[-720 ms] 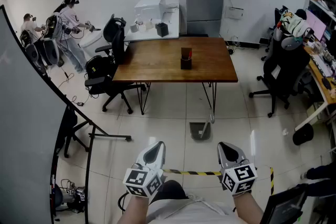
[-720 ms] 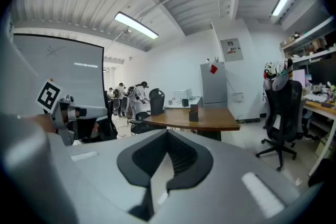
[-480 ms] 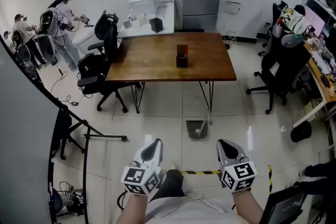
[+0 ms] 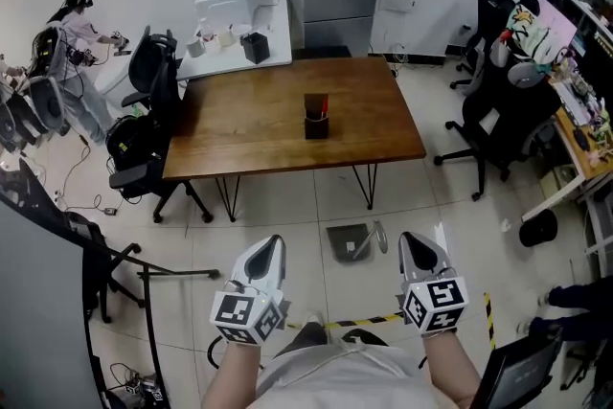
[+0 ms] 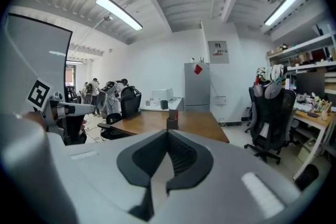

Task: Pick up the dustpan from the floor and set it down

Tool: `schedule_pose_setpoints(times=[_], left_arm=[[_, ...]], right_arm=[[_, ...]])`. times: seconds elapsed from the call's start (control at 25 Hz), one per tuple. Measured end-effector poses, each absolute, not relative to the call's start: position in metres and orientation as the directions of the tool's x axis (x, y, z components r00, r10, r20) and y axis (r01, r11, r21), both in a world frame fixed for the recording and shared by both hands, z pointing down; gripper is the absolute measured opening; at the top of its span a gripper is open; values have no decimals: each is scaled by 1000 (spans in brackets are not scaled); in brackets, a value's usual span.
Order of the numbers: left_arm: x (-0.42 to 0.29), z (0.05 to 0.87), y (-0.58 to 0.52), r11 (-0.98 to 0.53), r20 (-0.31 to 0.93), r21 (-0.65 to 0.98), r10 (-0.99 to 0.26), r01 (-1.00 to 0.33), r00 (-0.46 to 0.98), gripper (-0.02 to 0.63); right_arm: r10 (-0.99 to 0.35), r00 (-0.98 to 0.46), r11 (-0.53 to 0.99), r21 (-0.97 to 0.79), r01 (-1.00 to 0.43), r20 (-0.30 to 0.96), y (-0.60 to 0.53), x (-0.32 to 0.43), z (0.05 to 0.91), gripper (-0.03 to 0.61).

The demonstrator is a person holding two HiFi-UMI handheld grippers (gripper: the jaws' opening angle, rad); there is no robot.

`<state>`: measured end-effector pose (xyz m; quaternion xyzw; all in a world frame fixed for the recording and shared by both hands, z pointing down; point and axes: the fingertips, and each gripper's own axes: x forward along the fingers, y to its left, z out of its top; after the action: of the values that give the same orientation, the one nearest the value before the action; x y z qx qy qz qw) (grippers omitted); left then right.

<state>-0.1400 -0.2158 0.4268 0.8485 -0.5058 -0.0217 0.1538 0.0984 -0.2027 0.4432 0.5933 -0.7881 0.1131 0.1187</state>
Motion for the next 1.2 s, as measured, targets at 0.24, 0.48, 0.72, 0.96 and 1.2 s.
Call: schedule_pose_setpoints(times=[0.24, 0.48, 0.72, 0.96, 1.2], left_arm=[[-135, 442, -256, -433, 162, 283, -858, -856, 487, 13], [-133, 461, -286, -400, 199, 288, -864, -870, 463, 14], [-113, 515, -303, -407, 265, 317, -829, -857, 492, 14], [-98, 588, -304, -415, 312, 310, -805, -855, 504, 14], [-106, 617, -296, -394, 319, 312, -813, -864, 486, 14]], right_arm=[[-878, -256, 254, -59, -965, 404, -241, 104, 470, 2], [-813, -281, 291, -62, -955, 509, -283, 101, 519, 122], [-578, -239, 280, -86, -956, 780, -307, 123, 679, 272], [-359, -175, 248, -87, -965, 917, -325, 149, 810, 293], [-273, -165, 157, -126, -980, 948, -325, 149, 859, 221]])
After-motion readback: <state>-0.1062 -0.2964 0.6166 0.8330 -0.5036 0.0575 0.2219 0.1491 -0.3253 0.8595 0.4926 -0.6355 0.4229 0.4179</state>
